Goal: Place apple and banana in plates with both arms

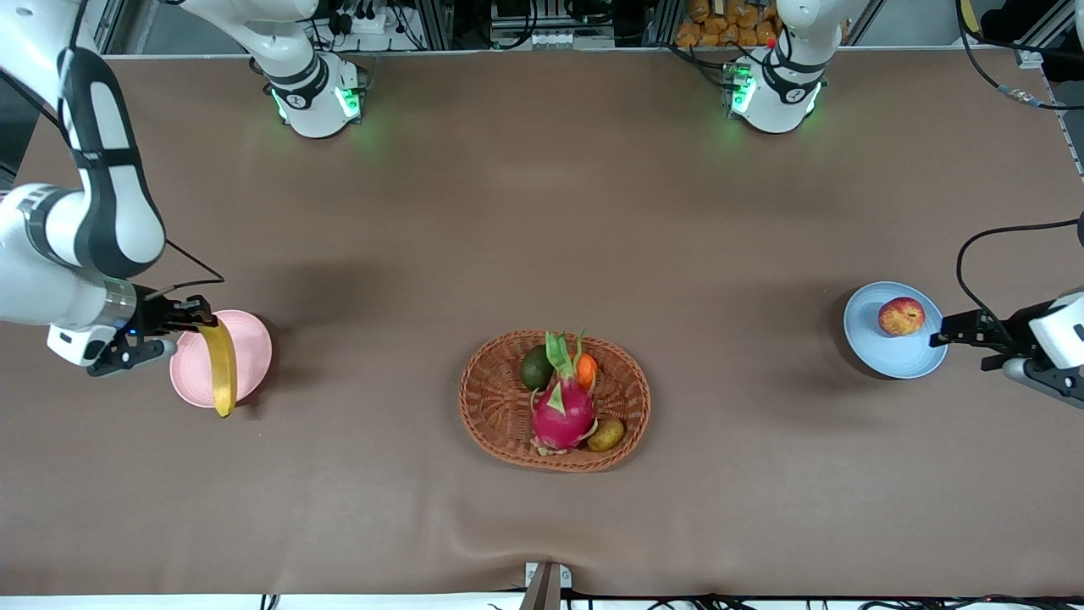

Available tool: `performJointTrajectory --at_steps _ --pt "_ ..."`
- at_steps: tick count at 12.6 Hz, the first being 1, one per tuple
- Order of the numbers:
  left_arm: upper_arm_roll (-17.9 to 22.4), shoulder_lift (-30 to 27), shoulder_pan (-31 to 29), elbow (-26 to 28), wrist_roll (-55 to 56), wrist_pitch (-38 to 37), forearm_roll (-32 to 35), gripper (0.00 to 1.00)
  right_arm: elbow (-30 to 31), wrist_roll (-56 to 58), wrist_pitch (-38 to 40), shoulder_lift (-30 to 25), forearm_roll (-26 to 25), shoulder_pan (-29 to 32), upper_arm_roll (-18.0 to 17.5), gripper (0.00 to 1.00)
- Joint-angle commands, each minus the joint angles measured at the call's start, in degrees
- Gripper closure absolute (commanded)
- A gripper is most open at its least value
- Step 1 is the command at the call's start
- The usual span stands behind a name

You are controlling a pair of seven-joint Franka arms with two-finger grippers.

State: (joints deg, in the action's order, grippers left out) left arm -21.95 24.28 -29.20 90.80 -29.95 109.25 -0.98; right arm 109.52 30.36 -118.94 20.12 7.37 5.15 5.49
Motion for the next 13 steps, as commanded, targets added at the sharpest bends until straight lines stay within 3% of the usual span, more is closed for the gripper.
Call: performJointTrajectory --at_steps 1,2,3,4,5,8,10,13 --pt "8.21 -7.03 11.74 0.25 6.81 -6.13 1.07 0.0 -1.14 -0.64 -0.95 1.59 -1.92 1.19 -1.09 1.0" --pt "9.46 -8.79 14.49 0.25 9.61 -8.94 0.72 0.0 -1.41 -0.91 -0.69 1.59 -1.92 0.83 -1.09 0.75" --pt "9.47 -10.64 15.65 0.25 13.3 -10.7 0.72 0.0 -1.5 -1.35 -0.51 1.51 -1.92 0.83 -1.09 0.13" --pt "9.64 -12.83 16.62 0.25 16.38 -13.59 0.72 0.0 -1.67 -1.35 0.01 0.98 -1.75 1.09 -1.27 0.0" --pt "11.39 -15.2 19.06 0.16 18.41 -16.67 0.72 0.0 -3.15 -1.53 1.67 0.37 -1.66 0.74 -1.27 0.0" --pt "26.22 -20.14 32.68 0.16 19.84 -21.87 0.54 0.0 -14.12 -1.44 15.44 0.27 -1.66 0.83 -1.27 0.0" --pt "27.31 -22.33 33.33 0.16 20.01 -23.37 0.63 0.0 -19.94 -3.18 21.18 -0.07 -1.74 0.56 -1.35 0.0" --pt "27.66 -24.01 32.98 -2.28 20.01 -25.74 1.42 0.0 -20.66 -10.82 24.35 -6.3 -3.31 -1.53 -1.44 0.0"
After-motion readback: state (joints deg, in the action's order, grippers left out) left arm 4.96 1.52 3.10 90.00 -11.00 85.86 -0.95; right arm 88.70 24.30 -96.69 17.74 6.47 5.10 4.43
